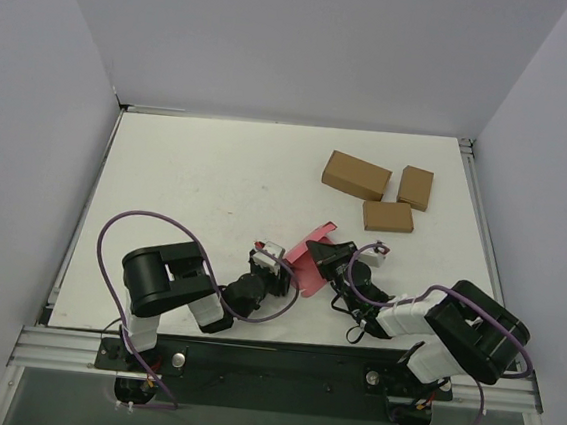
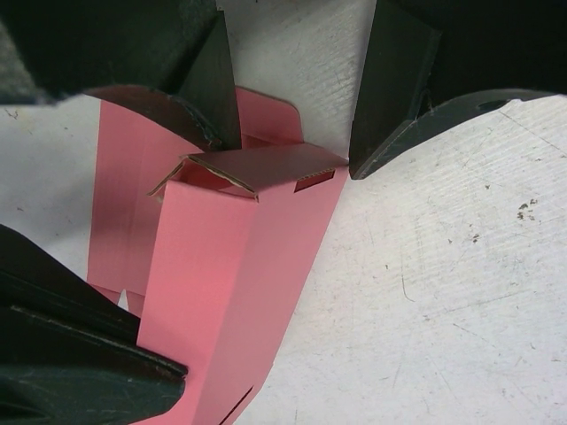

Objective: Fold the paper box

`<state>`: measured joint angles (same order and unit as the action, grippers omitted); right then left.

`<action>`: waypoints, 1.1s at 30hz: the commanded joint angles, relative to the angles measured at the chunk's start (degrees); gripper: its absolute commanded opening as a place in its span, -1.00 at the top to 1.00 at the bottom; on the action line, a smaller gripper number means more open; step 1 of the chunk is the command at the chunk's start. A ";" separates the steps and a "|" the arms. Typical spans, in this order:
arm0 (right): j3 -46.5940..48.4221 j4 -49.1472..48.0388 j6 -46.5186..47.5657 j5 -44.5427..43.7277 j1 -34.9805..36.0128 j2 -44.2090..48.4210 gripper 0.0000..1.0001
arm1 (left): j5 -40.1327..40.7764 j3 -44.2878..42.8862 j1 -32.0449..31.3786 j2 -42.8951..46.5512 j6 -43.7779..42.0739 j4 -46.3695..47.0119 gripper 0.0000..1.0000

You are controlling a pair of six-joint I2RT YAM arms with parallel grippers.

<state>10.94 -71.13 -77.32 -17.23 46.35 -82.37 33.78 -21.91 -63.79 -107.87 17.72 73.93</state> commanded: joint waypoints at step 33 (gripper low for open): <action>0.13 6.80 -0.64 -1.31 0.94 0.81 1.00 | 1.46 -5.33 0.42 0.91 -3.21 18.53 -0.21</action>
<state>10.92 -68.79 -79.40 -19.31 46.48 -81.84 32.73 -24.73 -63.77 -107.87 14.92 72.51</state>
